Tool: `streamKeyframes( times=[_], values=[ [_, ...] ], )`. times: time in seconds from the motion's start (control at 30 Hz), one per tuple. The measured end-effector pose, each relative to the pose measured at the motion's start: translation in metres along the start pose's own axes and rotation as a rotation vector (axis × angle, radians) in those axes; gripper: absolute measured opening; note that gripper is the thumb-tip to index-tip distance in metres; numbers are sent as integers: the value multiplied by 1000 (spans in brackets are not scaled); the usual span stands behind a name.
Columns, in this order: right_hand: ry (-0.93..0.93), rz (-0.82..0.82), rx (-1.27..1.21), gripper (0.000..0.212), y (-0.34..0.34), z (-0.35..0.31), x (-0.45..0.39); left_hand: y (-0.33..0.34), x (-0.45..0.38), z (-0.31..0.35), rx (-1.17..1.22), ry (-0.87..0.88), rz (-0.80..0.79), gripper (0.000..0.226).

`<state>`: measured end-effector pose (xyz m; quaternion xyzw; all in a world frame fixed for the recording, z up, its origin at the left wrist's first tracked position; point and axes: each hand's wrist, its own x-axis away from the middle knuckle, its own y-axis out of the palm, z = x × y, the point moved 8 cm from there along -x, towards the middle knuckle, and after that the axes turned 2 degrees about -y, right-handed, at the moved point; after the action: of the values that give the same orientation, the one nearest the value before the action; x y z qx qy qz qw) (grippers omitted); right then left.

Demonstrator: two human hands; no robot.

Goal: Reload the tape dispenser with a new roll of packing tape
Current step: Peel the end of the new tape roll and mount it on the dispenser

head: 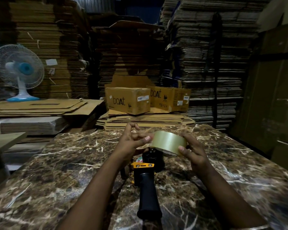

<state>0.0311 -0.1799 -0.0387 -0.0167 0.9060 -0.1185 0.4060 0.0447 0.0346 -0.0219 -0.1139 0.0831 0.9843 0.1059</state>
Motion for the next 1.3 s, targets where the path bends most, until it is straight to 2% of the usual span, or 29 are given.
streamKeyframes(
  times=[0.13, 0.37, 0.53, 0.63, 0.73, 0.8, 0.83, 0.9, 0.93, 0.97, 1.0, 1.03, 1.1, 1.3],
  values=[
    [2, -14, -5, 36, 1, 2, -1, 0, -2, -3, -7, 8, -2, 34],
    [-17, -42, -94, 24, 10, -9, -1, 2, -6, 0, -55, 72, -63, 34],
    [-10, -63, -160, 29, 16, -13, -2, 4, -7, -3, -41, 78, -72, 33],
    [-35, -47, -179, 21, 18, -23, -2, 2, -7, -4, -89, 86, -13, 30],
    [-42, -51, -187, 25, 22, -25, -2, 1, -5, -1, -137, 113, 71, 32],
    [-46, -28, -170, 35, 19, -25, -1, -3, -3, -1, -131, 107, 135, 31],
    [-55, -17, -159, 39, 17, -25, -1, -4, -2, 0, -126, 84, 162, 32],
    [-45, -12, -164, 31, 16, -24, -1, -9, -1, -3, -140, 30, 217, 43],
    [-35, -20, -173, 31, 17, -24, -1, -11, -1, -6, -154, -8, 239, 42],
    [-28, -17, -181, 38, 16, -21, -2, -11, 0, -5, -171, -27, 246, 33],
    [-25, -9, -182, 46, 14, -19, -1, -10, -1, -6, -177, -43, 222, 14],
    [-20, 3, -186, 48, 13, -18, -1, -7, 1, -5, -168, -65, 188, 9],
    [2, 29, -234, 30, 10, -19, -1, -4, -1, -10, -152, -124, 83, 32],
    [-25, 29, -250, 25, 2, -24, -1, 6, 3, -6, -201, -109, -100, 20]
  ],
)
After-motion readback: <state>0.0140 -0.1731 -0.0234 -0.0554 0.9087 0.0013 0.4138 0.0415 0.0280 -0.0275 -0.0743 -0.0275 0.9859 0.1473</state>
